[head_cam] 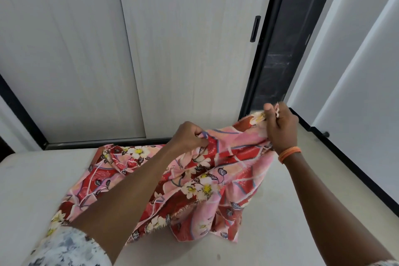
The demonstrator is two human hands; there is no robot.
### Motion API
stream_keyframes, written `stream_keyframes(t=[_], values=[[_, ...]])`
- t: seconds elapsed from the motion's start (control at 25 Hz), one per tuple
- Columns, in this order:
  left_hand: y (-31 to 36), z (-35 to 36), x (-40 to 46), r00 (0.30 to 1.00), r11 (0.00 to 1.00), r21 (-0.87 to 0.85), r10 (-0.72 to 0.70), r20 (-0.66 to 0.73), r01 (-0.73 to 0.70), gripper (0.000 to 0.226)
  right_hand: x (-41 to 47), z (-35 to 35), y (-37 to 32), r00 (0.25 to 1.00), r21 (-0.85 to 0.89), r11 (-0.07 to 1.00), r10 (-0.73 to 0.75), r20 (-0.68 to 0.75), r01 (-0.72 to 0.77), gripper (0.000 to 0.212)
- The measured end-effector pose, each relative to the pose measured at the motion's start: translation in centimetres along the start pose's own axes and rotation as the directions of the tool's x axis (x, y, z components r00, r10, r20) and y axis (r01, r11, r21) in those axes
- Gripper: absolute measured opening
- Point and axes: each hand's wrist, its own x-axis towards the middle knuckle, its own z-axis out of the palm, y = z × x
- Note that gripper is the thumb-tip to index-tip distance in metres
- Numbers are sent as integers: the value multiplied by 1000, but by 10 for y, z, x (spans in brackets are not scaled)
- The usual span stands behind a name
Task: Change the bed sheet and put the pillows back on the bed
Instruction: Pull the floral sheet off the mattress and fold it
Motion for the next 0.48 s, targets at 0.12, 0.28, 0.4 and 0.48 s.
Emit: stream_keyframes(t=[0.12, 0.28, 0.4, 0.48], values=[[-10, 7, -30, 997, 994, 102, 28, 65, -34, 4, -3, 5, 13, 996, -180, 982, -39, 76, 52, 51], [-11, 65, -89, 990, 993, 23, 113, 87, -116, 20, -15, 25, 4, 996, -165, 983, 80, -35, -84, 46], [15, 118, -109, 998, 978, -205, 56, 43, -46, 28, -29, 55, -22, 902, 213, 929, 352, -249, -303, 38], [33, 132, -109, 999, 950, -312, -14, -34, 3, 38, -36, 61, -35, 731, 509, 720, 642, -231, -472, 41]])
